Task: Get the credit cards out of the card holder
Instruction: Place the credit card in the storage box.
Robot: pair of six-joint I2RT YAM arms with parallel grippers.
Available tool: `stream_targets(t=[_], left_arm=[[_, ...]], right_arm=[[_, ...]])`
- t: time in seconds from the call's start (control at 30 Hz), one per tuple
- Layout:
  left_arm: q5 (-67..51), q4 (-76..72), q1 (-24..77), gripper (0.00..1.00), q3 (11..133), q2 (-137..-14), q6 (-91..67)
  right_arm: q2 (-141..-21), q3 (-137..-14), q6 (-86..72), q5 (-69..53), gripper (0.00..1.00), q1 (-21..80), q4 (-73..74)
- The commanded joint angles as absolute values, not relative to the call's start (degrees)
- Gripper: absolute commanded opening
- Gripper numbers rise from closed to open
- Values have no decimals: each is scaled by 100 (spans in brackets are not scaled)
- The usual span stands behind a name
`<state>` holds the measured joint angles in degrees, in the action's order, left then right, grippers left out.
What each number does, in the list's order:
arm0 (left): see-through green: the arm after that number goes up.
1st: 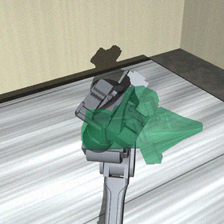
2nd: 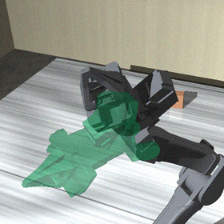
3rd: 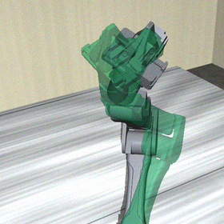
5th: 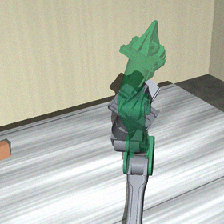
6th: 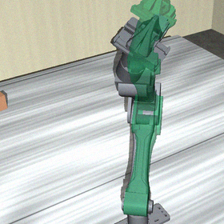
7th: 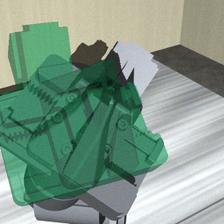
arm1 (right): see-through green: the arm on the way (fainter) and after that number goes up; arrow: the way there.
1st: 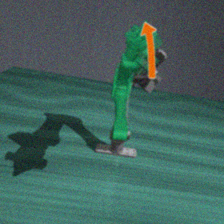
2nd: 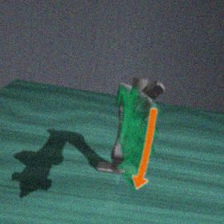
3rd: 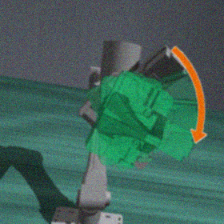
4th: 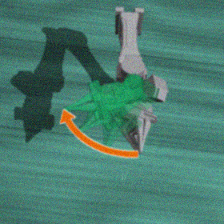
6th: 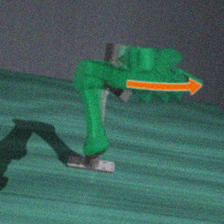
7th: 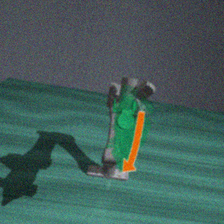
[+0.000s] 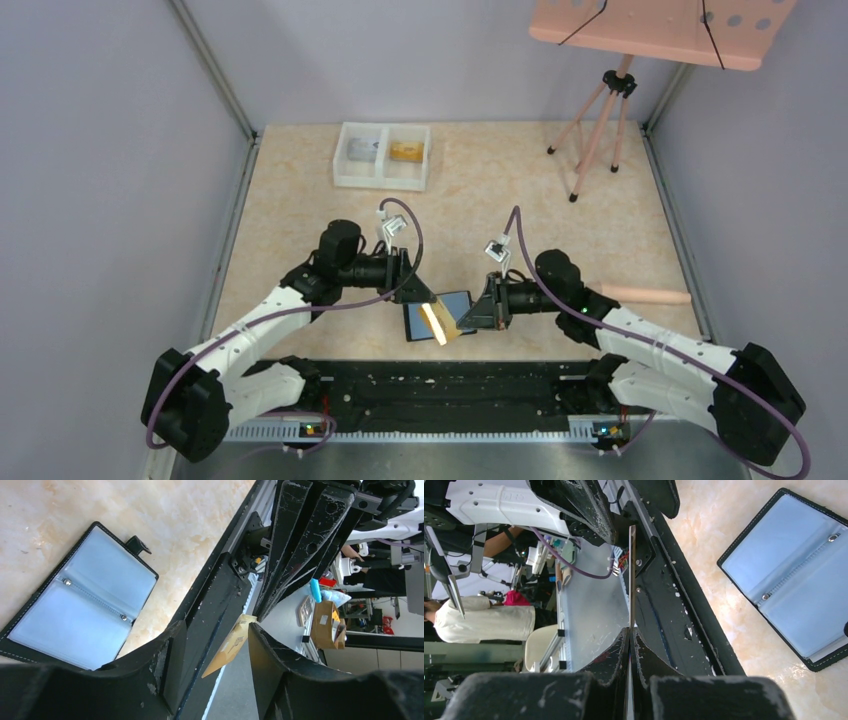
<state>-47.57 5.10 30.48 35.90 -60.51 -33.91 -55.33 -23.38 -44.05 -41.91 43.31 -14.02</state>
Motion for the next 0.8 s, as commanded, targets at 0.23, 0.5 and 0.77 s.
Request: stream_targets(t=[0.23,0.5,0.77], left_arm=[[-5226,127,3087,43,3637,-5815,-3435],[-5455,44,3090,22,3593,-5898,-3594],[-5553,-202,3088,0,3594,-5959,-3666]], right_arm=[[-5356,-2462,-4533,-4240,0,4285,-1804],[-5429,-2411,-4607,-4245,0,4280,-1992],[-5495,-2353,-4640,-4203,0,4275,-2101]])
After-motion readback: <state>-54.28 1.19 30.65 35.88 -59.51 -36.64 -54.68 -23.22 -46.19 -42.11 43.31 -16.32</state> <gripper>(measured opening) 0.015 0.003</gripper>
